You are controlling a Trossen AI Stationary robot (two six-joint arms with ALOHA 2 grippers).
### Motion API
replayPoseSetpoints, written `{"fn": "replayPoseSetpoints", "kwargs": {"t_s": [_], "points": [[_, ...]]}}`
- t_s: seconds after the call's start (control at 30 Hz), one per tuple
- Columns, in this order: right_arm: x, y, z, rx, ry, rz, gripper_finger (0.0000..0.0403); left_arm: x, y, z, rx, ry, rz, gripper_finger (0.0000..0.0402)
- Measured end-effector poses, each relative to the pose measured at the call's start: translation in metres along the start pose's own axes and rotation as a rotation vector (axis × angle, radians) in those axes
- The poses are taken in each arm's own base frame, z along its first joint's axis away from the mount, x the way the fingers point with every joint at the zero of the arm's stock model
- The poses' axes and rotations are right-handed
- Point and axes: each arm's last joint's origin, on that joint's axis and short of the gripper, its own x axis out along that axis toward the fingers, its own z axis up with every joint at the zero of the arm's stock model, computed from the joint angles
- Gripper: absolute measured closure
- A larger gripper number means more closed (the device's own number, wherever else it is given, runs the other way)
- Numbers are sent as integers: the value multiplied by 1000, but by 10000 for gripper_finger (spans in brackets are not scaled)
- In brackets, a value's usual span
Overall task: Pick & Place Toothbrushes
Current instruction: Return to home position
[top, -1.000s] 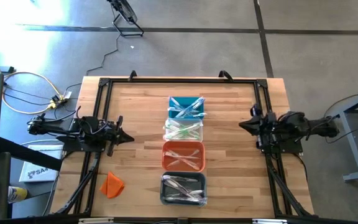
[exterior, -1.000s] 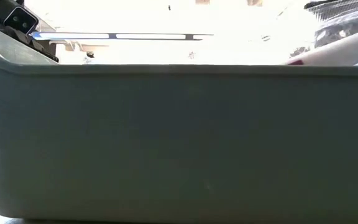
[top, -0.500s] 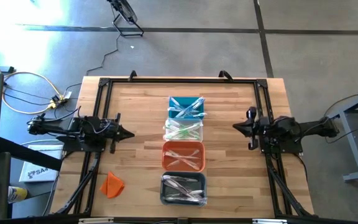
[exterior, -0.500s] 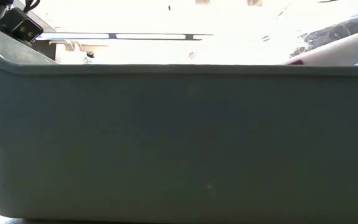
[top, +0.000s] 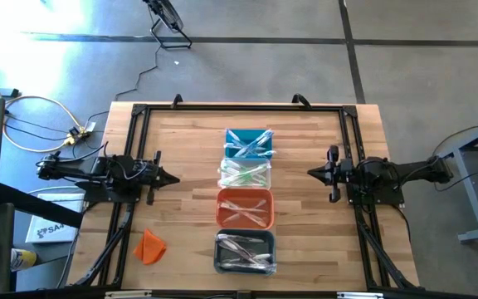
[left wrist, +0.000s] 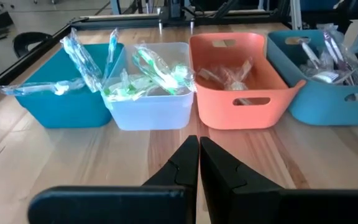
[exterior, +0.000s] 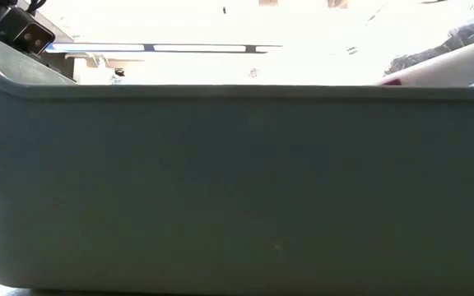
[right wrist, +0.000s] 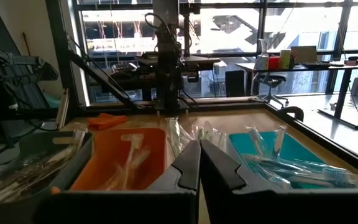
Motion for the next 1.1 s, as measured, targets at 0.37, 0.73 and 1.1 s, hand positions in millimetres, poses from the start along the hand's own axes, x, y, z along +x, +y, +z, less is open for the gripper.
{"fn": "replayPoseSetpoints", "kwargs": {"t_s": [0.37, 0.73, 1.1], "points": [[0, 0, 0, 0, 2, -1, 400, 0, 0, 0, 0, -2, 0, 392], [0, 0, -1, -1, 5, -2, 401, -4, -6, 3, -133, 28, -209, 392], [0, 0, -1, 0, 2, -3, 401, -56, -24, 52, -241, 82, -1288, 392]]}}
